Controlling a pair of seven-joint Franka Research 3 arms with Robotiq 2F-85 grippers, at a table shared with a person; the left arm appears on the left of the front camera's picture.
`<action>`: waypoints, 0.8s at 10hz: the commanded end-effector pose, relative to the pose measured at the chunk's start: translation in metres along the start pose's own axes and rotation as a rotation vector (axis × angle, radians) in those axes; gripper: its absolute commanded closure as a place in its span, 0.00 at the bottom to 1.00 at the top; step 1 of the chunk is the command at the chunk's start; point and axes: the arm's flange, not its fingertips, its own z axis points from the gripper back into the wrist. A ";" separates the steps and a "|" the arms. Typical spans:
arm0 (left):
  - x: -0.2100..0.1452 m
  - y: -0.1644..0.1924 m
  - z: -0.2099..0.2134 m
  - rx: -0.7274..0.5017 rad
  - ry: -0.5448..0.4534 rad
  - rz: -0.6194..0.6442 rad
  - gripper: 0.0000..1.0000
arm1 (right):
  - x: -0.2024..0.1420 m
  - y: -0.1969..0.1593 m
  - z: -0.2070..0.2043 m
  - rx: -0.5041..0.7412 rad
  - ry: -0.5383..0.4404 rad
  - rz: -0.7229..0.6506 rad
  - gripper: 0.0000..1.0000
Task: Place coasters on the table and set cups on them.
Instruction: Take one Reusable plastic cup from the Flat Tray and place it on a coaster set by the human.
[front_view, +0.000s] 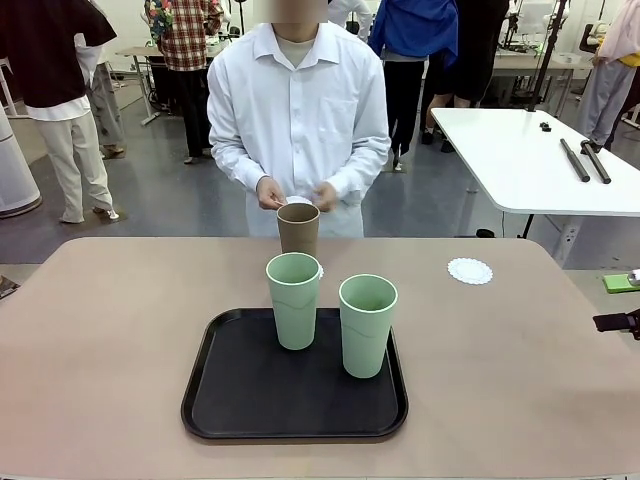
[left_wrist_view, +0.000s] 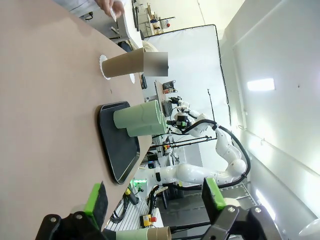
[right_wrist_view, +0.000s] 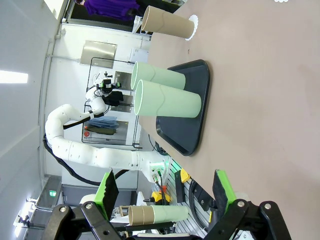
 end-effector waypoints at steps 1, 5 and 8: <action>0.001 -0.002 0.003 -0.012 -0.004 -0.014 0.00 | 0.002 -0.001 0.000 0.013 -0.013 0.007 0.00; 0.001 -0.002 0.003 -0.012 -0.004 -0.014 0.00 | 0.002 -0.001 0.000 0.013 -0.013 0.007 0.00; 0.001 -0.002 0.003 -0.012 -0.004 -0.014 0.00 | 0.002 -0.001 0.000 0.013 -0.013 0.007 0.00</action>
